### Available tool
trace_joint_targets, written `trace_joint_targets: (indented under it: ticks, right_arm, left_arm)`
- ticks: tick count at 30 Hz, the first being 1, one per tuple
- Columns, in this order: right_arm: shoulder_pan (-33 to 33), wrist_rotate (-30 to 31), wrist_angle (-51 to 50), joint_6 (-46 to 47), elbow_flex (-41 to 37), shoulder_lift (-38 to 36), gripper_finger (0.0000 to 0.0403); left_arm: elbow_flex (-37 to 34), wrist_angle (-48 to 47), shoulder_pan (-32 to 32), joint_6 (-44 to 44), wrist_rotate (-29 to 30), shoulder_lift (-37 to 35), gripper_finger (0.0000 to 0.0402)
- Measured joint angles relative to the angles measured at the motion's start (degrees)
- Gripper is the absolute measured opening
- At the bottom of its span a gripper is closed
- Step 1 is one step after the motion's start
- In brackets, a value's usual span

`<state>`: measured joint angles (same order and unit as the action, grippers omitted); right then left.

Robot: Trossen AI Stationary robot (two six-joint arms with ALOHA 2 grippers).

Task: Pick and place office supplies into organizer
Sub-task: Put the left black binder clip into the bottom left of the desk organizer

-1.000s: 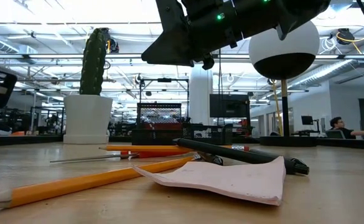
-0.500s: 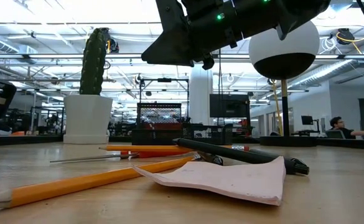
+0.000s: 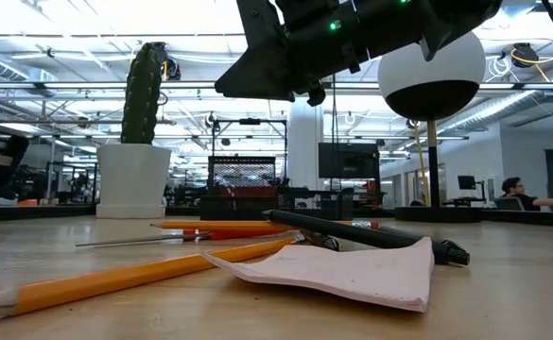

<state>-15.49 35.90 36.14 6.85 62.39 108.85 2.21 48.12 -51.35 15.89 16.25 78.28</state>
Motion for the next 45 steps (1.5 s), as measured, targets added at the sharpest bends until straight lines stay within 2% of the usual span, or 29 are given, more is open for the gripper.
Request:
trace_joint_targets:
  ticks: [5,20,26,31,37,40,45]
  right_arm:
    - [0.00,-0.01,-0.42,0.00,-0.02,0.03,0.0061]
    - [0.00,-0.02,-0.88,0.00,-0.02,0.03,0.0061]
    - [0.02,-0.02,-0.88,0.00,-0.02,0.03,0.0061]
    - [0.02,-0.02,-1.30,0.00,-0.02,0.03,0.0061]
    - [0.02,-0.01,-1.72,-0.02,-0.02,0.03,0.0061]
    - [0.02,0.00,-1.97,-0.02,-0.02,0.03,0.0061]
    - [0.02,0.55,-1.76,-0.04,-0.02,0.01,0.0061]
  left_arm:
    - [0.42,0.01,0.00,1.03,0.15,2.15,0.0160]
    - [0.42,0.26,0.00,0.29,0.81,1.64,0.0010]
    - [0.42,0.55,0.00,-1.94,8.68,1.64,0.0025]
    - [0.42,2.70,1.77,-3.25,15.34,1.64,0.0007]
    - [0.42,10.00,6.45,-4.78,14.57,1.64,0.0020]
    - [0.42,11.80,9.82,-5.61,10.64,1.64,0.0011]
    - [0.42,12.68,17.19,-3.38,8.06,1.62,0.0014]
